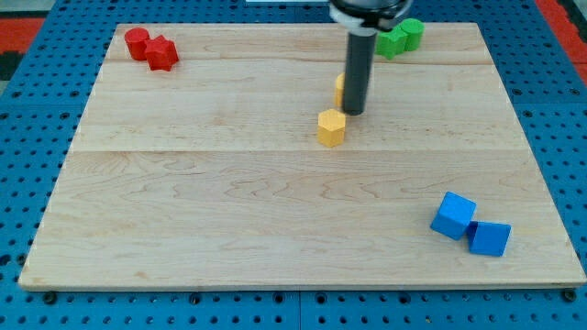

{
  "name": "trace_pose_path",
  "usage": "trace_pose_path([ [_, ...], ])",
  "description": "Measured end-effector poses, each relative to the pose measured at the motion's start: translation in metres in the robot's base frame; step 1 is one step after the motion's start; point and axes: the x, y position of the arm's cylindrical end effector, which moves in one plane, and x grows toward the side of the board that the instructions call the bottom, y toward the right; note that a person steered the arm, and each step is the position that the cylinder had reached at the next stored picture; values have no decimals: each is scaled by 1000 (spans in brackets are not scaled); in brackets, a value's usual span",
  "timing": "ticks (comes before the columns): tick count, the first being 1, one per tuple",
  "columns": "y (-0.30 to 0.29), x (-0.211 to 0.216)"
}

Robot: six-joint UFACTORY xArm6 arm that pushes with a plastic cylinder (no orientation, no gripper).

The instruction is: Move the yellow heart diagonally to the yellow hexagon

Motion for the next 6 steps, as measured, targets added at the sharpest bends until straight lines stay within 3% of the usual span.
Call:
trace_pose_path([
  [2, -9, -69],
  [3, -9, -38],
  [4, -11, -36],
  [5, -66, -63],
  [6, -86, -95],
])
